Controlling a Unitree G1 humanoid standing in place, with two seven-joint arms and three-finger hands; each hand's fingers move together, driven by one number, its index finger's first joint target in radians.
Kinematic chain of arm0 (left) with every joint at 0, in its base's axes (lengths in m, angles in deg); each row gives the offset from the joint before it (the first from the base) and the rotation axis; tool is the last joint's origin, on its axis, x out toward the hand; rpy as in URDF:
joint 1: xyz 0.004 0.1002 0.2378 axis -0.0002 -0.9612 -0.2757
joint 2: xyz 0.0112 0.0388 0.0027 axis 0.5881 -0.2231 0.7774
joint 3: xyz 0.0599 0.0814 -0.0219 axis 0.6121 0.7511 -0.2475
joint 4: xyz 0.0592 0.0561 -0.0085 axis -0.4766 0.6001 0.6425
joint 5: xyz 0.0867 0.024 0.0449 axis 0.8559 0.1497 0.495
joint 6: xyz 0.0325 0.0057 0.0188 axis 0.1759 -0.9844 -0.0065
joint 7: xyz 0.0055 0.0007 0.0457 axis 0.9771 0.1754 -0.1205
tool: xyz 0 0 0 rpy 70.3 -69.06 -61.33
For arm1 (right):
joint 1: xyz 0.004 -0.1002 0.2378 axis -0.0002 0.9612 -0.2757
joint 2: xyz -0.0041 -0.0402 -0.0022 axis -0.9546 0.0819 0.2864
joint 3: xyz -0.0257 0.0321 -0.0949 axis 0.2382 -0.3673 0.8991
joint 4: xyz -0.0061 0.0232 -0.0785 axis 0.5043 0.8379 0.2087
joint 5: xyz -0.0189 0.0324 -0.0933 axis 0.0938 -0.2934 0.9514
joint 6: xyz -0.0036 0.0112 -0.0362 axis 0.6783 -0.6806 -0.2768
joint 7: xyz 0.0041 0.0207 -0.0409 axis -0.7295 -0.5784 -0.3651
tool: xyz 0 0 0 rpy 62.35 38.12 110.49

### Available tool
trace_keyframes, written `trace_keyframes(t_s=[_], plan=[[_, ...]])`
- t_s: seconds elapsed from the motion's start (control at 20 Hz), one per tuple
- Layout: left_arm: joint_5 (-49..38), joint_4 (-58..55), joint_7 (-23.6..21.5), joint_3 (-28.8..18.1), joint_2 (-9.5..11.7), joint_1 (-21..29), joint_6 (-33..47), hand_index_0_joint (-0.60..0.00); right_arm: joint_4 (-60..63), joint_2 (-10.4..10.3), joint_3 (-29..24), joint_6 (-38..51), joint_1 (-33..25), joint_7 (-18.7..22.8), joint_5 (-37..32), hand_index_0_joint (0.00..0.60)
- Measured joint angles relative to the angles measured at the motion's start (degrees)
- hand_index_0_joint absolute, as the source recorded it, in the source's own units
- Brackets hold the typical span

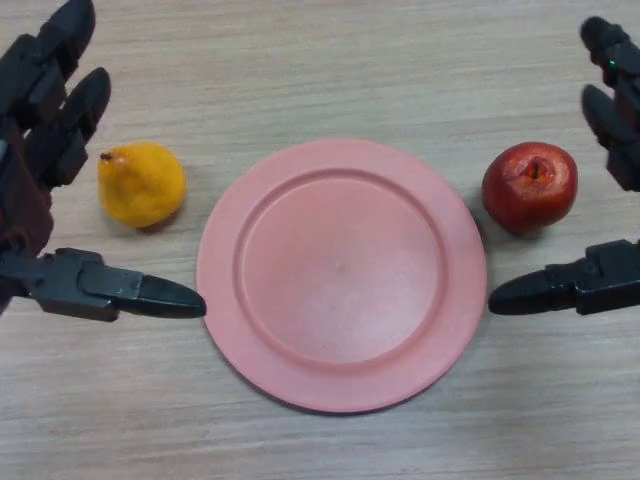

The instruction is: Pick up the red apple and place it on the plate

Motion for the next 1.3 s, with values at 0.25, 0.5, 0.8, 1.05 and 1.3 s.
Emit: trace_keyframes(t_s=[0.25, 0.5, 0.8, 1.05, 1.3], plan=[[-2.4, 0.4, 0.5, -2.2, 2.0, -0.8, 0.2, 0.0, 0.1, -0.6, 0.5, 0.1, -0.3, -1.5, 2.0, 0.0], [-4.2, 1.7, 0.9, -2.4, 0.6, -1.9, 2.9, 0.0, 5.2, -0.5, 2.0, 5.0, -0.6, -4.2, 6.8, 0.0], [-5.3, 6.8, 1.1, -4.8, 2.0, -2.4, 6.3, 0.0, 13.8, 1.8, -2.6, 4.6, -8.1, -6.8, 0.8, 0.0], [-3.8, 9.0, 2.3, -5.0, 2.1, -2.2, 9.3, 0.0, 30.5, 4.3, -0.5, 13.8, -13.0, -5.1, 5.8, 0.0], [-4.2, 9.3, 2.2, -5.2, 2.1, -2.7, 9.3, 0.0, 47.1, 4.3, 0.5, 29.8, -17.1, -4.3, 12.8, 0.0]])
